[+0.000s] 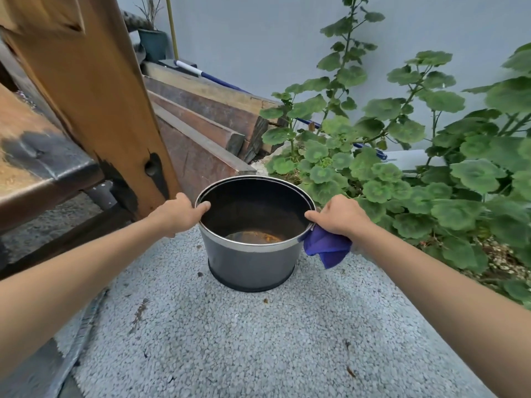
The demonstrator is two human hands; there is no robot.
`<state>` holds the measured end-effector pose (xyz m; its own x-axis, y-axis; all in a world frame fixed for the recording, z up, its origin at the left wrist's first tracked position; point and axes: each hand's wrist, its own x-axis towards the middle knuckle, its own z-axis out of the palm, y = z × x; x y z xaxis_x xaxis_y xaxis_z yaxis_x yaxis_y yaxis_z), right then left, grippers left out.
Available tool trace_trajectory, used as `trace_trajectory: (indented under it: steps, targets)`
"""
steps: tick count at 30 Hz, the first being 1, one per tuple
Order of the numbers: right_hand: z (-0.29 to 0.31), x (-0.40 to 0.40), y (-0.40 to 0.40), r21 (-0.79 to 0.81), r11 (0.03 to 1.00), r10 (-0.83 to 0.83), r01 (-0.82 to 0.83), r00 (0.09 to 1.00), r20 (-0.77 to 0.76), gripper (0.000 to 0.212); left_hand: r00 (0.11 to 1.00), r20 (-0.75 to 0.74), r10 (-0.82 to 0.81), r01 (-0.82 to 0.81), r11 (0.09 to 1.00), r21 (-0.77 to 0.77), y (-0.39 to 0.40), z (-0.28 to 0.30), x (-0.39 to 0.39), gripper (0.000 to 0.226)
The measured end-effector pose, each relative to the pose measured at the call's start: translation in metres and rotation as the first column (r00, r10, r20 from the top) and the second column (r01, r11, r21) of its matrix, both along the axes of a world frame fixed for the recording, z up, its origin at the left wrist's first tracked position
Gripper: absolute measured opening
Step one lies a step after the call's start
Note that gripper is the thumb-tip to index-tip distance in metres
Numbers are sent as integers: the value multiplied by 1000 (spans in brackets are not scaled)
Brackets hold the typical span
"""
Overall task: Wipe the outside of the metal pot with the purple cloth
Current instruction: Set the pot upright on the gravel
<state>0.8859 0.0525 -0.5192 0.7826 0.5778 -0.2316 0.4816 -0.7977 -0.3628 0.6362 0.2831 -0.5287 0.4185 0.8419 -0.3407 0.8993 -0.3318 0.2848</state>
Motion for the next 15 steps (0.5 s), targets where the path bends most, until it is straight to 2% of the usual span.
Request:
trace_trajectory:
  steps: [1,3,5,6,8,9,10,11,12,14,15]
  targets:
    - [10,0,-8,15,1000,-11,12,998,-64,52,999,-9,48,-48,999,-15,-3,7,1,78]
    - [38,-3,-27,90,994,-39,62,971,-235,51,997,13,79,-80,991,108,-13,26,5,77]
    - [77,-4,-47,165,977,-55,139,900,-432,46,991,129,-16,-19,965,262,-30,60,17,61]
    - [100,-5,-56,189,963,-64,192,845,-530,45,975,188,-114,57,957,285,-42,82,26,53]
    - [145,-8,-71,228,925,-51,305,693,-719,51,897,296,-328,284,941,183,-72,129,43,37]
    - [172,-9,-79,231,898,-44,374,599,-800,54,847,386,-365,385,923,28,-91,155,52,30]
    - [190,-12,-84,233,864,-20,446,493,-870,51,798,498,-338,474,863,-175,-110,172,57,26]
    - [212,-14,-89,228,826,5,516,398,-918,43,750,601,-275,554,758,-345,-128,195,62,35]
    - [235,-15,-95,213,783,38,585,297,-954,34,692,678,-249,633,662,-402,-144,217,66,52]
    - [278,-18,-110,152,709,69,689,147,-987,23,541,767,-345,774,562,-293,-170,256,71,80]
    - [295,-20,-118,126,693,70,710,107,-992,23,482,775,-409,807,552,-211,-181,272,73,83]
